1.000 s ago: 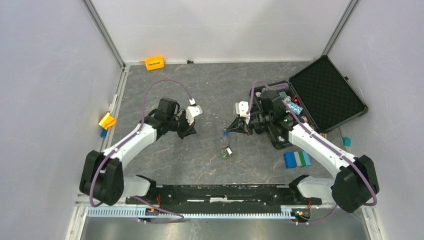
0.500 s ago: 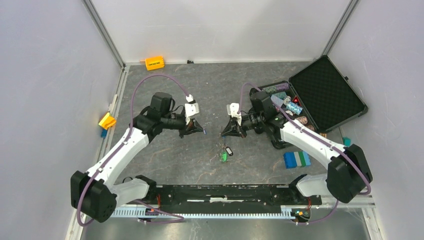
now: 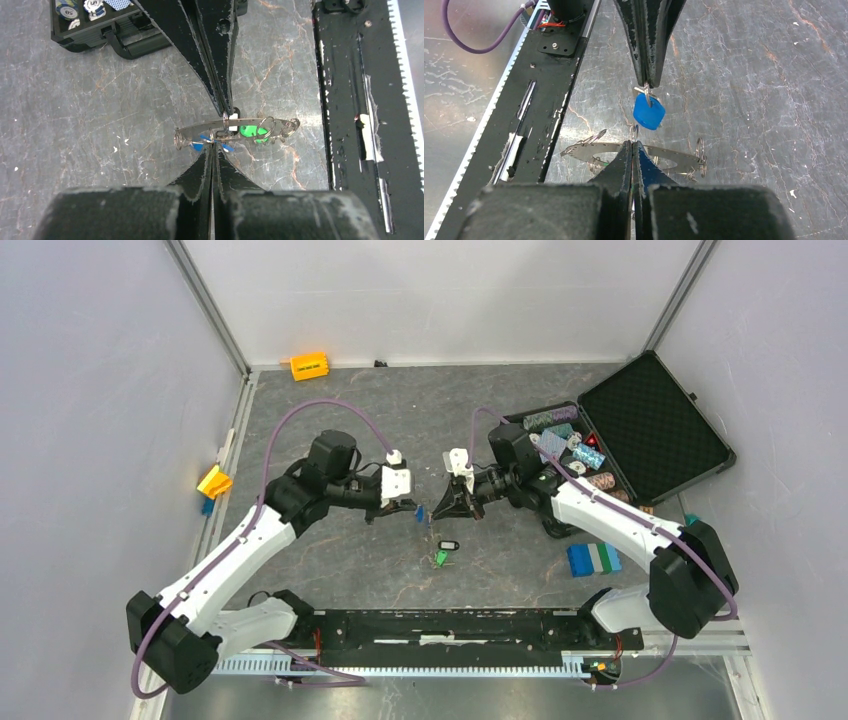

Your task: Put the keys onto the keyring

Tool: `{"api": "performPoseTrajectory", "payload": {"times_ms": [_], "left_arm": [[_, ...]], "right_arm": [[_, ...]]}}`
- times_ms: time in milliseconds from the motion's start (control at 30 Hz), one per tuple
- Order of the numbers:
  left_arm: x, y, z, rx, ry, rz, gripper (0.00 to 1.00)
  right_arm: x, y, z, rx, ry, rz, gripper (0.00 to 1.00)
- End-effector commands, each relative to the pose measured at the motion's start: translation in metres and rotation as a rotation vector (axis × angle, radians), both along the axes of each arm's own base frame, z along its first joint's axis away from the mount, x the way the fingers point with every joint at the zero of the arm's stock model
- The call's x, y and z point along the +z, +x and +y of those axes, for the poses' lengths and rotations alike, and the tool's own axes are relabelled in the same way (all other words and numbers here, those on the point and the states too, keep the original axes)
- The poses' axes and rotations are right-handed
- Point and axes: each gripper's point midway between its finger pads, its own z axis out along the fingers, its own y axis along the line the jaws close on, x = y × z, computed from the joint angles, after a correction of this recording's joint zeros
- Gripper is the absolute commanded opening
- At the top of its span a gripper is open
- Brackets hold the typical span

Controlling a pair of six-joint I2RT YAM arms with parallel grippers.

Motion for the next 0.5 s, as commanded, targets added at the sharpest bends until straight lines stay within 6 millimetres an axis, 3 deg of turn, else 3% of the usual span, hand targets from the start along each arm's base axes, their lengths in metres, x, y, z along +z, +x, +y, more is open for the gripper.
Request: {"api": "performPoseTrajectory", "payload": {"times_ms": [0, 467], "left_arm": [[0.011, 0.001, 0.001, -0.036, 0.048, -0.138, 0.02], [0.007, 0.009, 0.004, -0.023, 0.205, -0.344, 0.02]], "right_arm": [[0.027, 0.004, 0.010, 0.029, 0.069, -0.052, 0.00], [0.018, 0.007, 0.022, 0.013, 0.070, 0.119, 0.00]]}}
